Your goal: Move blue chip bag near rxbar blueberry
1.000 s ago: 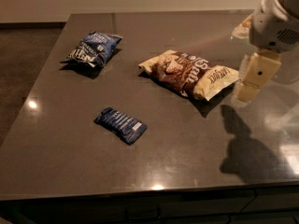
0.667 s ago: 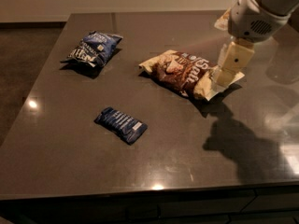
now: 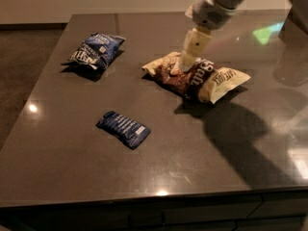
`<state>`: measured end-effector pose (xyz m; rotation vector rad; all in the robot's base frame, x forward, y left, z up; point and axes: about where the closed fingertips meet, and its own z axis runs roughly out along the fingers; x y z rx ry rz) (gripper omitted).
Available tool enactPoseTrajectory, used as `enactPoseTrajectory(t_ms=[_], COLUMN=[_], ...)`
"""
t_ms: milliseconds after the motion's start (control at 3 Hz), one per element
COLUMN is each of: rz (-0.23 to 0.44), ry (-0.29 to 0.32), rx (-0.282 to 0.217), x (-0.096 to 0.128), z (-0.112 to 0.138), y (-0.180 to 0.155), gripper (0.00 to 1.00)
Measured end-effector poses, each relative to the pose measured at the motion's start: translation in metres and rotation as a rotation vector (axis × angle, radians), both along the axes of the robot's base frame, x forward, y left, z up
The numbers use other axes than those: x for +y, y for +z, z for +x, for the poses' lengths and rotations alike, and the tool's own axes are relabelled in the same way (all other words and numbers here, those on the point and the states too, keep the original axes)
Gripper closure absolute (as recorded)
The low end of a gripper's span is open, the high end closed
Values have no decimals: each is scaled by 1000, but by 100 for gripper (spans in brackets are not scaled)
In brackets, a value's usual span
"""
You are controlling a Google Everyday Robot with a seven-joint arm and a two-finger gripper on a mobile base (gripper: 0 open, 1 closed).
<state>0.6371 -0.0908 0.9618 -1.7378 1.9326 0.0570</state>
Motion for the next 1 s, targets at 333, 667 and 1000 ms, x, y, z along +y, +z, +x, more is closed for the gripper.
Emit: enactPoseTrajectory(t_ms=[333, 667, 1000], rz=[-9, -22, 8], ry=[38, 73, 82], rx=[-40, -33, 8], x=[37, 85, 120], z=[31, 68, 87], y=[-8, -21, -31], gripper=[0, 0, 0])
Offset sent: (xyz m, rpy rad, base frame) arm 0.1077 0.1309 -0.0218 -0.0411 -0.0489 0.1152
